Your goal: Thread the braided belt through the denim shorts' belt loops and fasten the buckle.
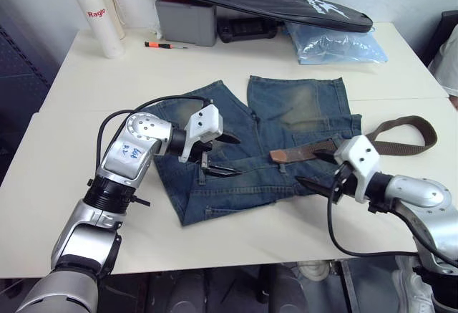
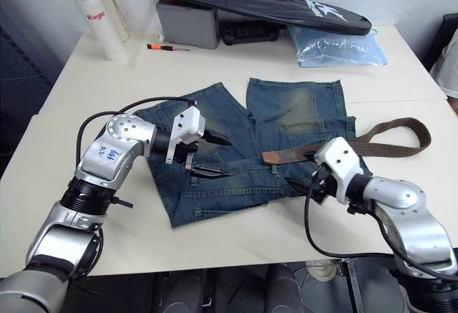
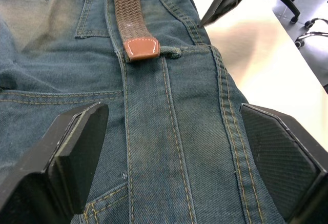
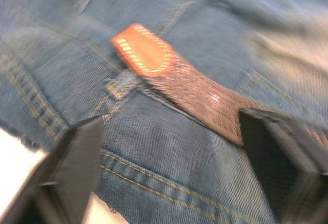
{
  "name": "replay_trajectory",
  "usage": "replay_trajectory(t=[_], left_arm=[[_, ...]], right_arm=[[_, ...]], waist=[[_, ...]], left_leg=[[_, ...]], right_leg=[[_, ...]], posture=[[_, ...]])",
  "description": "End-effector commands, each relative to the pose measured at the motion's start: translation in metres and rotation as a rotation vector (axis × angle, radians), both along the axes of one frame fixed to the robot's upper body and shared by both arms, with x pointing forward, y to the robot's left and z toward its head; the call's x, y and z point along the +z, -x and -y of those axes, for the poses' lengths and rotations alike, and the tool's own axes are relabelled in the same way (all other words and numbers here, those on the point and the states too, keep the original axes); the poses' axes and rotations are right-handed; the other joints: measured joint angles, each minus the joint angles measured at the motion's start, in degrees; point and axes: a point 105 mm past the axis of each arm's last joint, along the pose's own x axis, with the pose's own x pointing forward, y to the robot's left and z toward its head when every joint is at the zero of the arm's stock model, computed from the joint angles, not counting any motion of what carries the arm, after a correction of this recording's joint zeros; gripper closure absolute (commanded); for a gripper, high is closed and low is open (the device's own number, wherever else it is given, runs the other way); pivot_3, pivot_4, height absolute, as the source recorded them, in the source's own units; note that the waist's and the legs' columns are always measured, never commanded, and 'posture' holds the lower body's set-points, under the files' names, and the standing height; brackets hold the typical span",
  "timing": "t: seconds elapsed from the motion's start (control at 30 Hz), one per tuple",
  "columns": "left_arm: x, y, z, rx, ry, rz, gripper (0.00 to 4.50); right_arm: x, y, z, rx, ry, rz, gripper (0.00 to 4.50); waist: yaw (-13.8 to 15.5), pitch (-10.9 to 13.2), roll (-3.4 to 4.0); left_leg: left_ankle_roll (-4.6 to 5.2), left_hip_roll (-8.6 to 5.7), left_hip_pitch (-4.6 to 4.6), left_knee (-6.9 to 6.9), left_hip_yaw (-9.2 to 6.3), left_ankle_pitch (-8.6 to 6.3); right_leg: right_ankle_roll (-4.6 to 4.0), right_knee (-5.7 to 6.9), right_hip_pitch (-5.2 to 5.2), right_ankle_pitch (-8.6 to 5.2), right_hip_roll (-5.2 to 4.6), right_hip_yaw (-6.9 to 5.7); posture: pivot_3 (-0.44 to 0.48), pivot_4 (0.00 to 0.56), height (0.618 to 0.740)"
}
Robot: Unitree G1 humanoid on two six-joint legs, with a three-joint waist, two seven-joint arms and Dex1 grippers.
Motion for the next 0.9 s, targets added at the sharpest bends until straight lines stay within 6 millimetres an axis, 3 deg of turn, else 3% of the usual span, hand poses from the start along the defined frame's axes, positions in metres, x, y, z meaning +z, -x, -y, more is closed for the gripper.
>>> replay_trajectory(t=[0.03,0.17,0.37,0.9], left_arm=[[0.007,0.003,0.003,-0.025,0.003,0.035,0.00],[0.008,0.003,0.003,-0.022,0.001,0.043,0.00],[0.009,0.002,0.000,-0.010,-0.001,0.049,0.00],[0.011,0.002,-0.004,0.015,-0.004,0.052,0.00]], right_arm=[[0.001,0.002,0.015,-0.145,-0.233,-0.102,0.08],[-0.008,-0.011,0.012,-0.248,-0.529,-0.306,0.08],[-0.002,-0.028,0.008,-0.303,-0.795,-0.404,0.08],[-0.014,-0.037,0.027,-0.465,-0.921,-0.467,0.08]], waist=[[-0.01,0.00,0.00],[-0.46,0.00,0.01],[-0.43,-0.02,0.12],[-0.53,-0.03,0.14]], left_leg=[[0.00,0.00,0.00,0.00,0.00,0.00],[0.00,0.01,0.01,0.02,0.01,0.00],[-0.04,0.04,-0.05,-0.10,0.07,0.02],[-0.03,0.04,-0.04,-0.11,0.16,0.02]], right_leg=[[0.00,0.00,0.00,0.00,0.00,0.00],[-0.03,0.06,-0.03,0.01,0.00,0.05],[-0.14,0.21,-0.26,-0.03,0.04,0.12],[-0.12,0.22,-0.28,-0.02,0.04,0.21]], posture=[[0.000,0.150,0.740],[0.000,0.150,0.740],[0.000,0.150,0.740],[0.000,0.150,0.740]])
